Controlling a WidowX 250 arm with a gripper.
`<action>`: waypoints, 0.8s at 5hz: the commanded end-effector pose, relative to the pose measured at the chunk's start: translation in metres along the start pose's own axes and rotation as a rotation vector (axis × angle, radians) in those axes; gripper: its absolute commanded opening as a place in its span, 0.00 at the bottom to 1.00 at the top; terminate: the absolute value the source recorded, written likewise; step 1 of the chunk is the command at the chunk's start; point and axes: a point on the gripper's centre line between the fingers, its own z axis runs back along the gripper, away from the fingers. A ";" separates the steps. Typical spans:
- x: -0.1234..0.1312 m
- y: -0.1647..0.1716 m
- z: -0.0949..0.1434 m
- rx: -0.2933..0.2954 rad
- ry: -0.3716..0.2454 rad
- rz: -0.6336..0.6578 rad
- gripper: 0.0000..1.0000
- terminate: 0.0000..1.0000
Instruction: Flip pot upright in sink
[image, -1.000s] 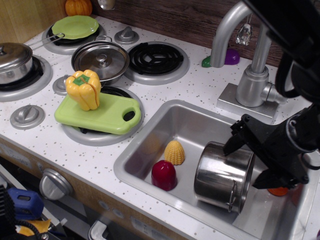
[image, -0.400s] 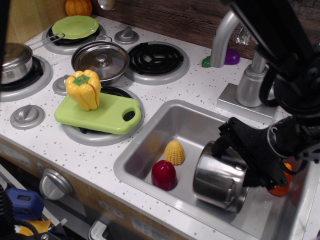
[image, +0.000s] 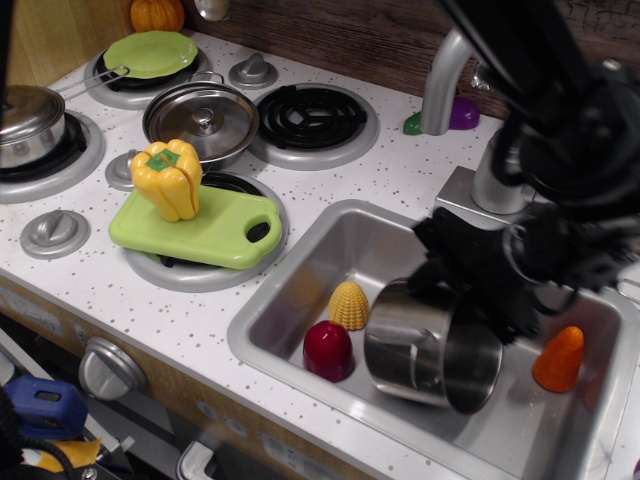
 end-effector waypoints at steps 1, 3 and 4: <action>0.006 0.012 0.007 -0.147 -0.037 0.026 0.00 0.00; 0.002 0.018 -0.004 -0.312 -0.111 0.044 0.00 0.00; 0.000 0.019 -0.008 -0.354 -0.161 0.014 1.00 0.00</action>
